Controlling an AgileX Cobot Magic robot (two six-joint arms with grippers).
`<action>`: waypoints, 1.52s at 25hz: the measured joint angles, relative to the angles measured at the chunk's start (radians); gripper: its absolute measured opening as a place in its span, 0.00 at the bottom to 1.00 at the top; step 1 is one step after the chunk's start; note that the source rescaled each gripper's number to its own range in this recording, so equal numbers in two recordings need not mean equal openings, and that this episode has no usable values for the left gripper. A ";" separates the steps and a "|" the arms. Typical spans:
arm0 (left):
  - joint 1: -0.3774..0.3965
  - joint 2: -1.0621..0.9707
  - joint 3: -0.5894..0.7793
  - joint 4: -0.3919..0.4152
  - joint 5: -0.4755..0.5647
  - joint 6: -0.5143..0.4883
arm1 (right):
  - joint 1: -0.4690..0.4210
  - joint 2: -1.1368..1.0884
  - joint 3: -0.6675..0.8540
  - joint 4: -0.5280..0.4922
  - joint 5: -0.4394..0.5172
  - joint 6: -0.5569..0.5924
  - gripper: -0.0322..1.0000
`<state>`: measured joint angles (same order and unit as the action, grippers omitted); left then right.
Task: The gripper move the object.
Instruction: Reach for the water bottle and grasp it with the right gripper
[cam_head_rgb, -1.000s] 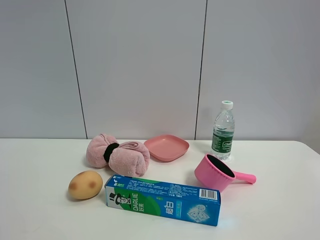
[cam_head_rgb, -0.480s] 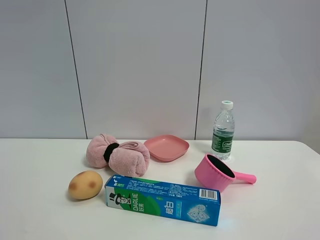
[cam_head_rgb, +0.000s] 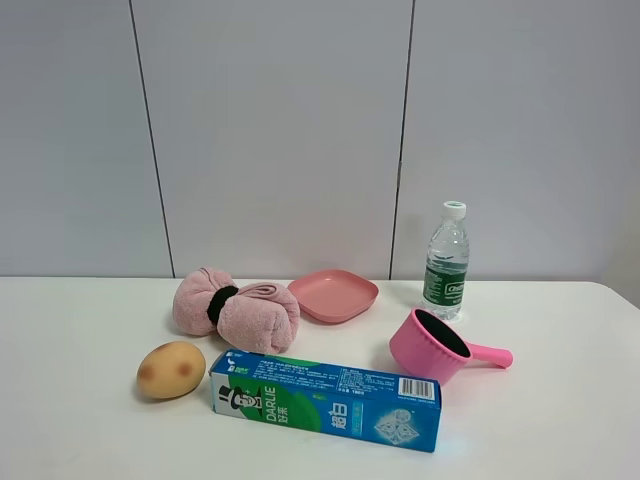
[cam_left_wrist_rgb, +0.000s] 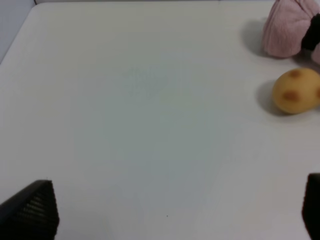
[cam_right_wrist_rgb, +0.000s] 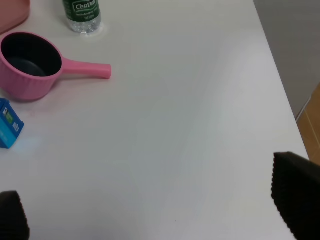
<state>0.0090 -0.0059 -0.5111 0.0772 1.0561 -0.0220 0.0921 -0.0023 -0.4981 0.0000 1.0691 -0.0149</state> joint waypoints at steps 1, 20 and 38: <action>0.000 0.000 0.000 0.000 0.000 0.000 | 0.000 0.000 0.000 0.000 0.000 0.002 1.00; 0.000 0.000 0.000 0.000 0.000 0.000 | 0.000 0.030 -0.064 0.062 0.001 0.038 1.00; 0.000 0.000 0.000 0.000 0.000 0.000 | 0.000 0.753 -0.473 0.043 -0.185 -0.185 1.00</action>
<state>0.0090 -0.0059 -0.5111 0.0772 1.0561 -0.0220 0.0921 0.7505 -0.9715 0.0430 0.8842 -0.2002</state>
